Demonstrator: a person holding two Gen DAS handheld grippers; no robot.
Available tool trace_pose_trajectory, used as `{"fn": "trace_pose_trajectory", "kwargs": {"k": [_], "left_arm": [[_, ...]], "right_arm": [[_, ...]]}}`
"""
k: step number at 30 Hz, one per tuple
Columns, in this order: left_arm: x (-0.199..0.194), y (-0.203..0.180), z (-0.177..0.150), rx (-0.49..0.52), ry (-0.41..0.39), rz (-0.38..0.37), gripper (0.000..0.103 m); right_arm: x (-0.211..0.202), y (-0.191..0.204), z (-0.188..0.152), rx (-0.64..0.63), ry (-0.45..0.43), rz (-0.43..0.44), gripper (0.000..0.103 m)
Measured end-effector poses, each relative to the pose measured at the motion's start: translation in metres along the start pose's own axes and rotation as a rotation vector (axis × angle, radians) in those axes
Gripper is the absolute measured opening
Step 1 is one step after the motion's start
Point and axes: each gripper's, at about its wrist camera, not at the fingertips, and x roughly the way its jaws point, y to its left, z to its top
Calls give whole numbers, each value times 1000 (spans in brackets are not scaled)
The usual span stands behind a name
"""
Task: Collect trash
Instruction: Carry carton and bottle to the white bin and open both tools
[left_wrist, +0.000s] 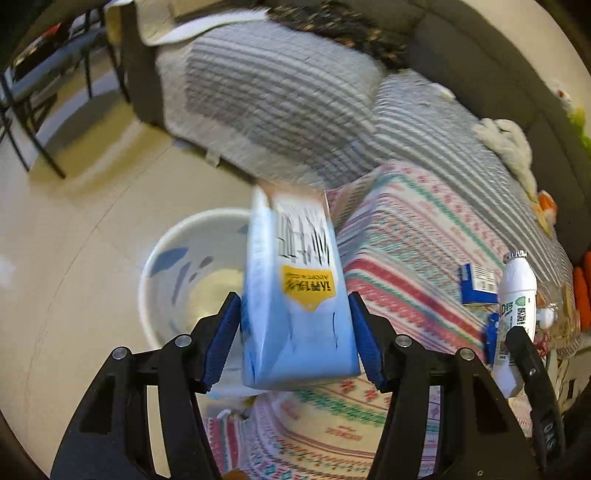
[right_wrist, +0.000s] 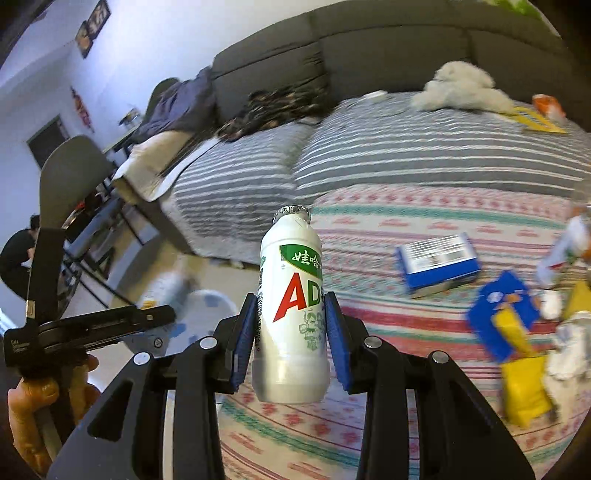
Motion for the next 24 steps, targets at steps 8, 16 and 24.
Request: {"fn": "trace_pose_trajectory", "kwargs": {"k": [8,16,24], "left_arm": [[-41,38,13,-101,-104,6,83],[-75,59,16,-150,-223,5,86],[-84,72,16,-172,-248,21,91]], "right_arm": [[48,45,-12,-39,60,64,37],[89,87,-26,-83,121,89,37],[95,99,-22,-79,87,43,80]]}}
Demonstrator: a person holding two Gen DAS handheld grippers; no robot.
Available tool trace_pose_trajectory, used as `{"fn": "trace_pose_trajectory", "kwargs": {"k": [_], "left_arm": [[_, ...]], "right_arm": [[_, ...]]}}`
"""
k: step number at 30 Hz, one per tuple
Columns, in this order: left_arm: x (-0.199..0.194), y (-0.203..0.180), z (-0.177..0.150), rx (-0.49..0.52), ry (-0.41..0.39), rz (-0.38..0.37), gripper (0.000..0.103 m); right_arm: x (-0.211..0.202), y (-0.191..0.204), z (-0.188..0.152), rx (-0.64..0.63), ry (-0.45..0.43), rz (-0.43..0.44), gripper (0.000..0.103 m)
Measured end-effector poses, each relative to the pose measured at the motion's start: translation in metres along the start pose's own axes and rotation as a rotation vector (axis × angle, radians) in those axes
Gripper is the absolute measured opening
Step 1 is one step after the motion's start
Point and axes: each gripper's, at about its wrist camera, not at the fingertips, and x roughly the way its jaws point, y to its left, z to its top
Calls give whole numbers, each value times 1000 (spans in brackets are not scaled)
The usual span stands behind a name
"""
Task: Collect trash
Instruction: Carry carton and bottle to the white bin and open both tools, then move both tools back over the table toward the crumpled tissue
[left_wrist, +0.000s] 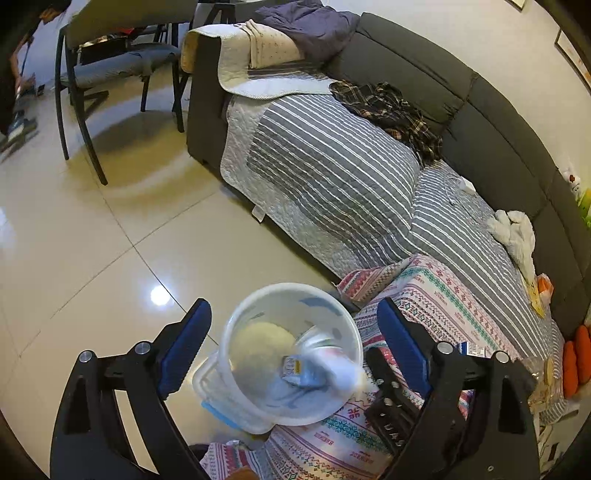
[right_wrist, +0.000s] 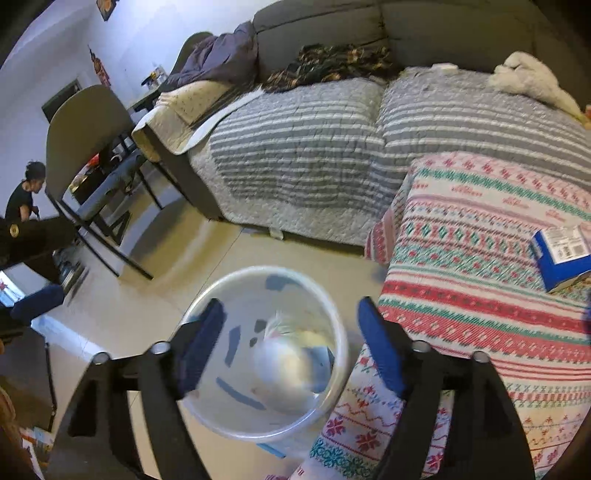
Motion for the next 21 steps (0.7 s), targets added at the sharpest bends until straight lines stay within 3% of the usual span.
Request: {"fn": "trace_pose_trajectory", "kwargs": {"k": [4,8,15,21], "left_arm": [[-2,-3,-4,15,-10,21,96],[2,-18,-11,61,-4,43,96],[2,-65,-34,211,-36,86,96],[4,-107,-57,295,-57,78,96]], "right_arm": [[-13,-10,7,39,-34,-73,89],[-31,-28,15,92,-49,-153,89],[-80,-65,23,93,-151,-333,89],[-117,-101,17,105,-189,-412,90]]}}
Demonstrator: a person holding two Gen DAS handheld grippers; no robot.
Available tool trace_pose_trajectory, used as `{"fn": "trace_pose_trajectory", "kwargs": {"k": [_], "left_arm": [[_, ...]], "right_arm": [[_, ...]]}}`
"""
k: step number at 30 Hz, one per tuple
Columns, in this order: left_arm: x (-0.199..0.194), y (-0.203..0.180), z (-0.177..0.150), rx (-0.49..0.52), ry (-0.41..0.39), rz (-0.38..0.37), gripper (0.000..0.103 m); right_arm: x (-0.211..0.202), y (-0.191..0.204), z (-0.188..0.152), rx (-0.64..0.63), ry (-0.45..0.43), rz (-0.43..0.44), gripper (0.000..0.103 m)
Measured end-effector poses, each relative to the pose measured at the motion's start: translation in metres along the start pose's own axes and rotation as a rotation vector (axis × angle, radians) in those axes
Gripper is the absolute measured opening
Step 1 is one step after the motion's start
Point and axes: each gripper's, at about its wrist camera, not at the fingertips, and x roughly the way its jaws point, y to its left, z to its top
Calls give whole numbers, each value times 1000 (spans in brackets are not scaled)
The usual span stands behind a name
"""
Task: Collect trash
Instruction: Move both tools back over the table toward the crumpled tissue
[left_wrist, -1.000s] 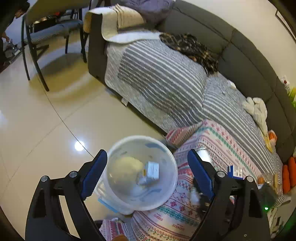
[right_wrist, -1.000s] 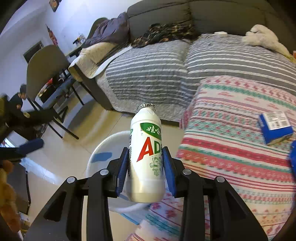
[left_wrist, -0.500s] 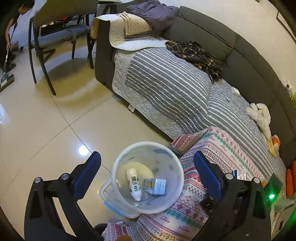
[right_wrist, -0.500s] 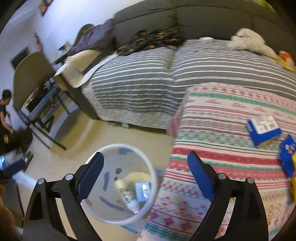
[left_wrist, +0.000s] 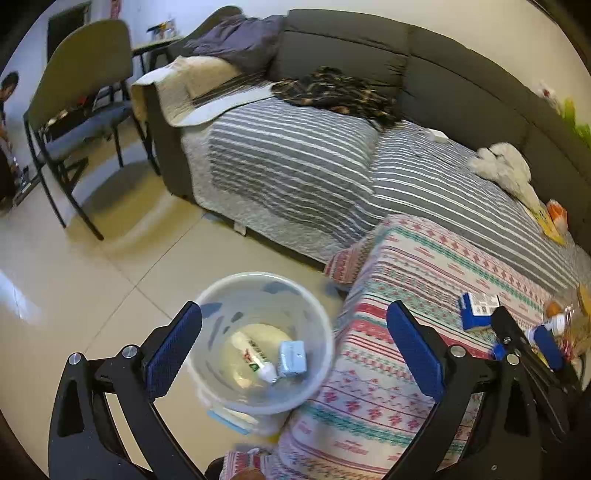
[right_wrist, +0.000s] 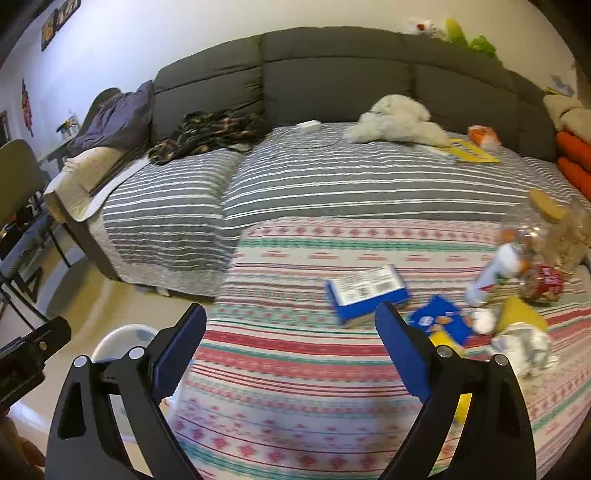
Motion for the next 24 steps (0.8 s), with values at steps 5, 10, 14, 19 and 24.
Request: {"fn": "trace_pose_trajectory", "kwargs": {"k": [5,10,14,19,24], "left_arm": [[-1,-43,-11,73,-5,-16,96],[-9,-84,-25,133,-52,-34,96],[-15,-113,-32,161,-106,-39,96],[-15,-141,-40,178,-119,-70,96],[-9,-172,-55,232,-104,-76,96]], "right_arm": [[-17,-36,-4,14,-36,-77,90],[-27,-78,-7,24,-42,-146,91],[-36,-110,-10,55,-47,-180,91],[-50,-148,-18,69,-61,-234,91],[-60,-196,-28,113,-38,-289,91]]}}
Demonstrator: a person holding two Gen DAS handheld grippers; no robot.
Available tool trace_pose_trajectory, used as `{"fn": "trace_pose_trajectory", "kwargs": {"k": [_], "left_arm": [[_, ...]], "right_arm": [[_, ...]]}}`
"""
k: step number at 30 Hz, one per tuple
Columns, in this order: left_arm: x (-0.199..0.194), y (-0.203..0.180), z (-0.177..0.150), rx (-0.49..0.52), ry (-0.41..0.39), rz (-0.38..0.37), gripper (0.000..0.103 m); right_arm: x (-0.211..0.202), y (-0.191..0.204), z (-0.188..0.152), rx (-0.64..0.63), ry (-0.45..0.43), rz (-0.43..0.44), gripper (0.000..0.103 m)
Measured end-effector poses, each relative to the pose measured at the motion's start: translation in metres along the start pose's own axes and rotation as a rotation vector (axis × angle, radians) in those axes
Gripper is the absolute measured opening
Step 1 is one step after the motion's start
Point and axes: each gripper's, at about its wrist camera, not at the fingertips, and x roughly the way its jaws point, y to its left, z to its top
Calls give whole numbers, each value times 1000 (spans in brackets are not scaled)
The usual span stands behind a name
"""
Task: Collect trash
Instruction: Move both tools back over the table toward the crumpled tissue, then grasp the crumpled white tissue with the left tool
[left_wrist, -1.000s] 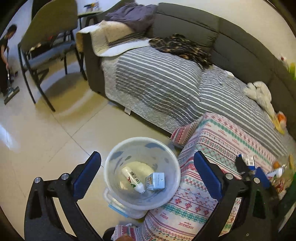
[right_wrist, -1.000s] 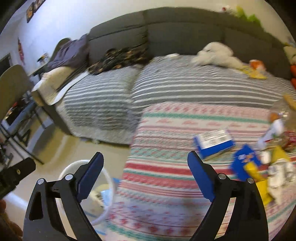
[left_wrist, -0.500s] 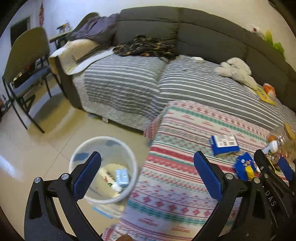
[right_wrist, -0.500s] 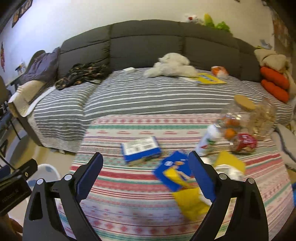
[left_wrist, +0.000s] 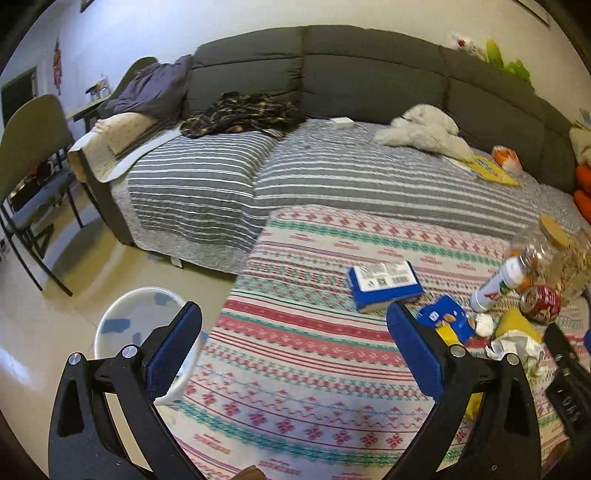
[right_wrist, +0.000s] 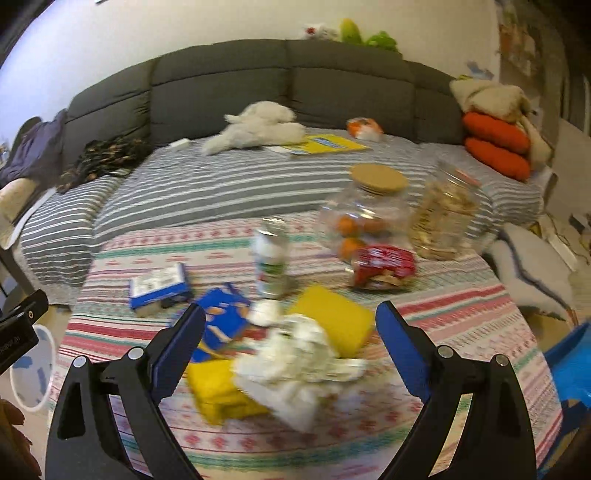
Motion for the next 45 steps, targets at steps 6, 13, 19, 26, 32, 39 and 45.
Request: {"fn": "trace_pose_trajectory", "kwargs": {"k": [6,13,19,26,32,39,45], "left_arm": [[11,-49,-17,130,73,-131,96],[22,-112,-43,309,159,-309,96],[10,-163,-55,471,61,-391,96],[23,-211,-67,563,81,-501,96],[33,-217,-79,569,116,-535,38],[-7,-171,-51,453,13,-565,27],[-25,-121,-29,348,-40,-501,27]], "right_arm": [[11,-55,-7,95,41,-32,91],[17,-108,-3,221,88,-47,91],[14,-144,2,312,93,-61,91],[17,-165,2,349,119,-59,91],[20,-159,-1,326,142,-40,91],[22,-138,-4,294,155,4,91],[25,-107,-13,221,178,29,91]]}}
